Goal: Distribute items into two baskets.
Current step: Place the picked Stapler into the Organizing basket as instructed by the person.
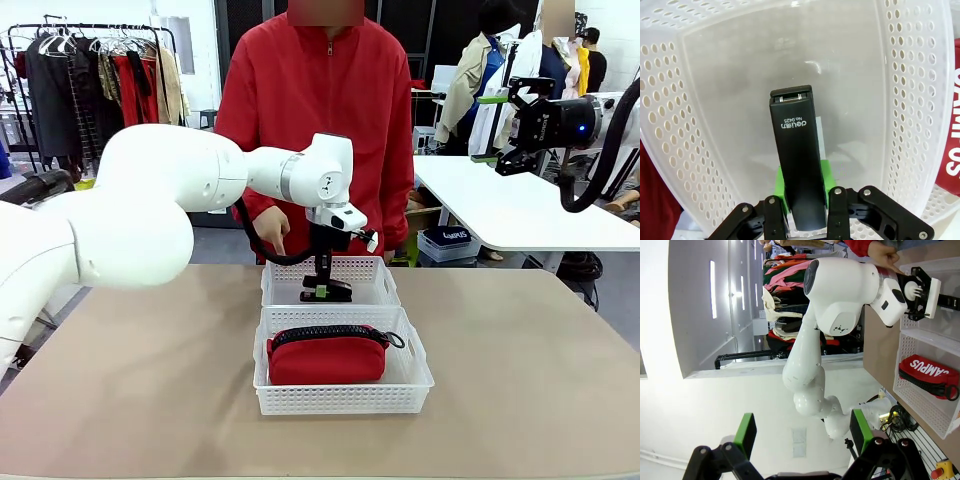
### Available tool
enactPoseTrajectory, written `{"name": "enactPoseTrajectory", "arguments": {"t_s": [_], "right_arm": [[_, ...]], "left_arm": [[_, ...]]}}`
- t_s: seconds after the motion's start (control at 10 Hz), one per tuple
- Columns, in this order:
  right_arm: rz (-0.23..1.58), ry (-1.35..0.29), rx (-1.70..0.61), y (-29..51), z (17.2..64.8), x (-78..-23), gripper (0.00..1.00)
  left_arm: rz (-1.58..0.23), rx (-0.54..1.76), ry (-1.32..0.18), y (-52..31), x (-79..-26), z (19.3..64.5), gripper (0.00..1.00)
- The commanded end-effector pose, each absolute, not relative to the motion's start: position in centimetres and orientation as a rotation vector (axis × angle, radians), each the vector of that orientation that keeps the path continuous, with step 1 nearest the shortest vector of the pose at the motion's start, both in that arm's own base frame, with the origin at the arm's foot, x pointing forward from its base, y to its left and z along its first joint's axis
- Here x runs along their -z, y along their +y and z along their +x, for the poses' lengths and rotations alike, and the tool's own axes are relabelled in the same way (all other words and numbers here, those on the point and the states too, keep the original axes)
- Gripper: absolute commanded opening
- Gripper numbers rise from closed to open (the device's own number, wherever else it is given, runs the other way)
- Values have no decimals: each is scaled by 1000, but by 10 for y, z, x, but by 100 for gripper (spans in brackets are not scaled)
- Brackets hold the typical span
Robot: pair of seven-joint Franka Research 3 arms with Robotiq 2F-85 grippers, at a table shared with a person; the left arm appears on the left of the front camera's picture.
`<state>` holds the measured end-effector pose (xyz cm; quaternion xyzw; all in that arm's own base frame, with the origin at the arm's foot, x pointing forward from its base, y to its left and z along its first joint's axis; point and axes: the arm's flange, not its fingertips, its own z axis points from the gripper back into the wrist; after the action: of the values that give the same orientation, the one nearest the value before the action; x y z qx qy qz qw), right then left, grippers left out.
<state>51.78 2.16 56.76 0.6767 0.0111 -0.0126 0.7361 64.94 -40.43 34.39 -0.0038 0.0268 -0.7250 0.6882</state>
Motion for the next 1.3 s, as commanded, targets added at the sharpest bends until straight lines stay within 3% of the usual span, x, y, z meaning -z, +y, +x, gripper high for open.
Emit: {"name": "enactPoseTrajectory", "arguments": {"t_s": [0.0,0.2,1.2], "right_arm": [[1489,12,29,22,518,-570,100],[1489,12,29,22,518,-570,100],[1489,12,29,22,518,-570,100]], "left_arm": [[-45,1638,65,-408,-351,657,60],[-57,1634,62,-408,-352,656,99],[-26,1620,37,-408,-359,649,100]]}}
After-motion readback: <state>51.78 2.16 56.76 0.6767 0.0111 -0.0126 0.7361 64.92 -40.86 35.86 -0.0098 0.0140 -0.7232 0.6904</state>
